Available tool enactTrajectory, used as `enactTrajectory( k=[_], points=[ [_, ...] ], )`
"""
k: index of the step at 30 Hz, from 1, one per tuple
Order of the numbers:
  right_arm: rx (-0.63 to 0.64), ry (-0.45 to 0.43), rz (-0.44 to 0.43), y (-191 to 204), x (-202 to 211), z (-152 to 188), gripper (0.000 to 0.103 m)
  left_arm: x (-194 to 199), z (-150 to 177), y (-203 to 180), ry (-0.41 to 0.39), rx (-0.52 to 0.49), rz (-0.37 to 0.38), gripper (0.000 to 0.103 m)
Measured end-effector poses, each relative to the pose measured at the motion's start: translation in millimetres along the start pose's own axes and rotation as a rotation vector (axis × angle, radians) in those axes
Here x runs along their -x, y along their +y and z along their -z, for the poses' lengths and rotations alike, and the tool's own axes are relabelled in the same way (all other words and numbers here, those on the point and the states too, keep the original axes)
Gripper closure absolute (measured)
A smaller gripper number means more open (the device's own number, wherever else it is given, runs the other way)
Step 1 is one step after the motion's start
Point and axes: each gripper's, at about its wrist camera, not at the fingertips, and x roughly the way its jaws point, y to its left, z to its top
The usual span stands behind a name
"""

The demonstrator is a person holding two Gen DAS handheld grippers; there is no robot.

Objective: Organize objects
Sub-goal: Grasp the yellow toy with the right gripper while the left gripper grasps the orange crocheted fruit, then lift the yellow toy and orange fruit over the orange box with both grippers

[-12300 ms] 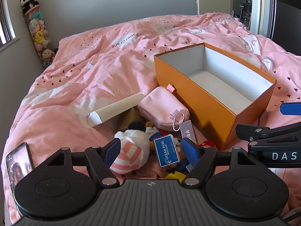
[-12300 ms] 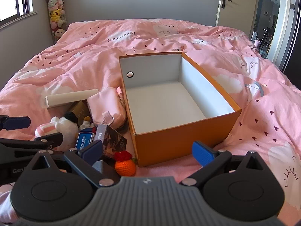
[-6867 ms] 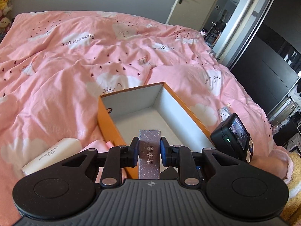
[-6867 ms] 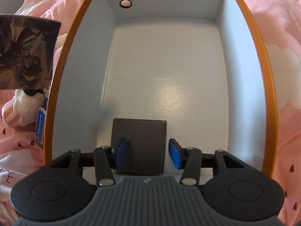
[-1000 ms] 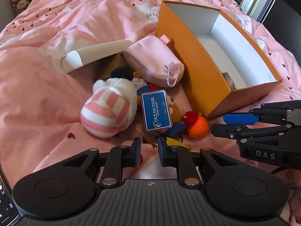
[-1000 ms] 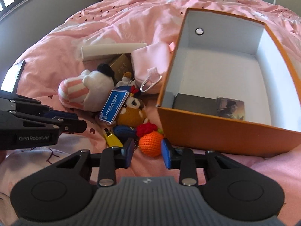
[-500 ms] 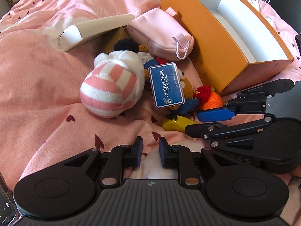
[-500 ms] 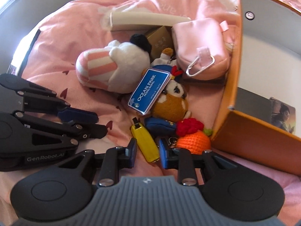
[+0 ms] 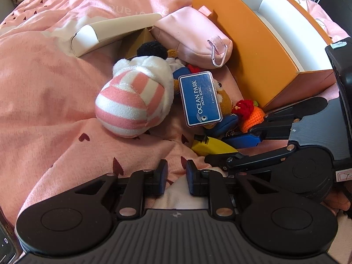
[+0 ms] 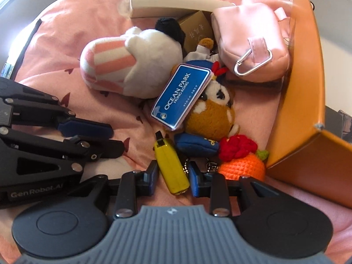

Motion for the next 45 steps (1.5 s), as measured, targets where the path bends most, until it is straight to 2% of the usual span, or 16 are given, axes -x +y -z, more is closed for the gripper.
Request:
enactTrajectory(
  k=[7, 8, 15, 20, 23, 26, 30, 34, 42, 45],
  points=[
    [-0.029, -0.028, 0.027, 1.3, 24.7, 10.5, 0.077, 11.6, 2.3, -5.5, -0.055, -0.039, 0.016, 0.078],
    [-0.039, -0.032, 0.027, 0.1, 29.6, 12.8, 0.08, 13.6, 2.1, -6.7, -0.065, -0.047, 0.022, 0.078],
    [-0.094, -0.087, 0.063, -14.5, 75.4, 33.3, 0.082, 24.6, -0.7, -22.7, -0.137, -0.151, 0.108, 0.078],
    [-0.158, -0.113, 0.15, -32.0, 99.5, 44.8, 0.082, 25.5, -6.3, -34.8, -0.179, -0.215, 0.142, 0.066],
    [-0.229, -0.101, 0.208, -53.7, 96.5, 49.8, 0.082, 21.0, -8.2, -46.4, -0.184, -0.269, 0.142, 0.058],
    [-0.325, -0.089, 0.18, -75.0, 88.6, 54.7, 0.082, 14.5, -8.4, -65.7, -0.204, -0.389, 0.111, 0.055],
    [-0.359, -0.09, 0.153, -84.5, 80.3, 54.5, 0.082, 5.9, -11.7, -86.1, -0.23, -0.501, 0.087, 0.041],
    [-0.361, -0.09, 0.143, -89.1, 76.8, 52.4, 0.082, -9.1, -20.1, -99.5, -0.228, -0.549, 0.059, 0.039],
    [-0.42, -0.072, 0.086, -105.8, 72.1, 55.2, 0.082, -39.7, -25.0, -111.3, -0.129, -0.617, 0.044, 0.039],
    [-0.409, -0.064, 0.087, -106.0, 73.7, 52.5, 0.081, -44.6, -26.0, -110.9, -0.118, -0.617, 0.05, 0.039]
  ],
)
